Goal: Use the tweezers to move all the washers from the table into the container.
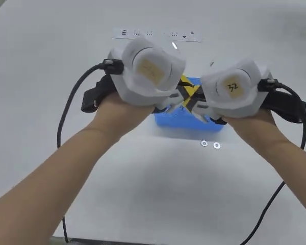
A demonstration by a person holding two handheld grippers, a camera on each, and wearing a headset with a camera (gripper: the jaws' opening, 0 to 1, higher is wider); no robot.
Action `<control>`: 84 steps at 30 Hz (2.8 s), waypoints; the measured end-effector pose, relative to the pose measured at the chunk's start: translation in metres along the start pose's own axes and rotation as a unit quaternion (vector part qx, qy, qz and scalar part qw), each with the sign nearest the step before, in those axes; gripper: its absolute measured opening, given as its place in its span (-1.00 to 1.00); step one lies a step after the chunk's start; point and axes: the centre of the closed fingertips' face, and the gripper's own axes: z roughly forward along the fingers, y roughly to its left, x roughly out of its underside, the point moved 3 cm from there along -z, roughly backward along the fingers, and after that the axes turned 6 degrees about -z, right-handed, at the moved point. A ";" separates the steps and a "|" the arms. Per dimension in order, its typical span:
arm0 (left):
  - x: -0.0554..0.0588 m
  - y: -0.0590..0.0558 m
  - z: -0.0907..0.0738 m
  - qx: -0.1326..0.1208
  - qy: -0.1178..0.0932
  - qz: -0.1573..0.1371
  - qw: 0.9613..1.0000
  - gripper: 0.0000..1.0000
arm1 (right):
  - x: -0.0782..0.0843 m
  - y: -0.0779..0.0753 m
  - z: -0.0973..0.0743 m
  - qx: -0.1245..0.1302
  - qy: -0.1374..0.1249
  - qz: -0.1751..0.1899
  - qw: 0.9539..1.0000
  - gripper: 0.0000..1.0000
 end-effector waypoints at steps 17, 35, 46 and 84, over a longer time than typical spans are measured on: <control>-0.009 -0.014 -0.021 -0.007 -0.011 0.002 1.000 -1.00 | -0.008 0.008 -0.020 0.021 -0.015 -0.003 1.000 -0.92; -0.037 -0.059 -0.047 0.023 -0.056 0.023 0.998 -1.00 | -0.005 0.021 -0.081 0.059 -0.062 0.041 0.995 -0.88; -0.031 -0.070 -0.039 0.038 -0.044 0.032 0.998 -1.00 | 0.012 0.027 -0.081 0.063 -0.052 0.076 0.994 -0.85; 0.009 -0.085 -0.033 0.037 0.000 0.017 0.999 -1.00 | 0.039 0.055 -0.065 0.034 -0.012 0.116 0.993 -0.80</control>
